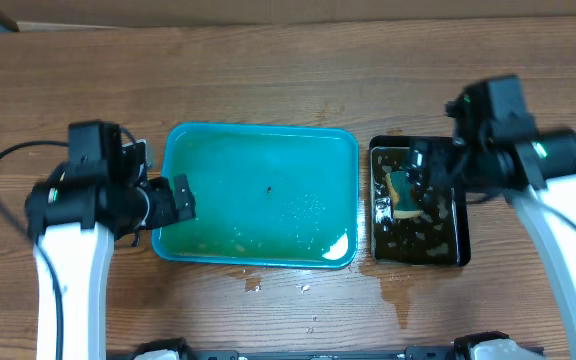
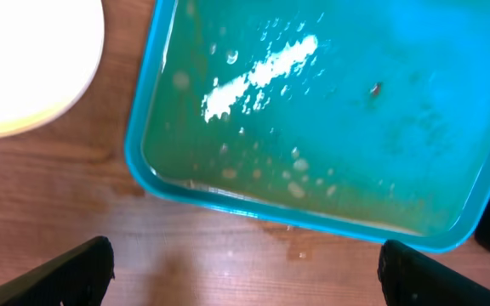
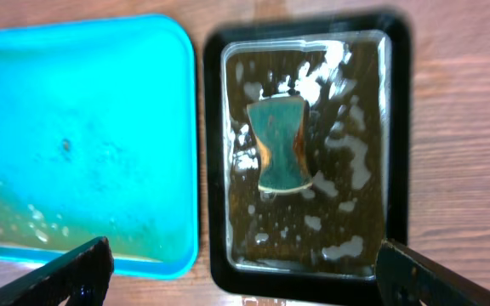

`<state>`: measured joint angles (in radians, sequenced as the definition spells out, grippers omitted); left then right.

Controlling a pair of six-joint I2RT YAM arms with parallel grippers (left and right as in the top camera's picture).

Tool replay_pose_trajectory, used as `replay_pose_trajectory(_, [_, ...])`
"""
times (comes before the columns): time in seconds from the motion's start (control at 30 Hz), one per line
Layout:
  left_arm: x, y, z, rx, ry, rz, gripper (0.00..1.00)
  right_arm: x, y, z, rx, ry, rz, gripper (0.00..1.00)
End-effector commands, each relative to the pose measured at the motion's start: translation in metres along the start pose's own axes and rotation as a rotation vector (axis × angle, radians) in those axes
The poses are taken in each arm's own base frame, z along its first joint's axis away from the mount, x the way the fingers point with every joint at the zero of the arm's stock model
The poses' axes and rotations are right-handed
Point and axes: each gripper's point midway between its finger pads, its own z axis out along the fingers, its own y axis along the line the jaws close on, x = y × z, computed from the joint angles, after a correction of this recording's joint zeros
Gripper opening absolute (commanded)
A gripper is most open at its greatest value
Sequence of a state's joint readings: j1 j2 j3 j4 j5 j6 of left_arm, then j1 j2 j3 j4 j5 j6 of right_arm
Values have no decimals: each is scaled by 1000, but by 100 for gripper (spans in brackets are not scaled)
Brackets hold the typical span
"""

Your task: Clean dirty plates on tray and stack at the side

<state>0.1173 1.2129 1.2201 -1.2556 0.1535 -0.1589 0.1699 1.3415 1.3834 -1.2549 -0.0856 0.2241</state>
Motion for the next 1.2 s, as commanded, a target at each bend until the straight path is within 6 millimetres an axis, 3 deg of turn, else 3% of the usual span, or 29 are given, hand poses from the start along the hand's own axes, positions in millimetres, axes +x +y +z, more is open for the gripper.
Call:
replay_pose_trajectory(0.0, [9, -7, -20, 44, -133, 82, 100, 9, -10, -23, 14, -123, 8, 100])
replay_pose_trajectory(0.2, [28, -17, -55, 125, -409, 146, 100, 34, -16, -49, -55, -373, -18, 100])
replay_pose_trajectory(0.37, [29, -20, -73, 139, -510, 162, 100, 53, -20, -58, -62, -391, -19, 100])
replay_pose_trajectory(1.0, [35, -18, -69, 135, -483, 157, 100, 58, -22, -54, -52, -361, -17, 100])
replay_pose_trajectory(1.17, [35, -18, -69, 135, -481, 157, 100, 57, -30, -62, -15, -404, -31, 100])
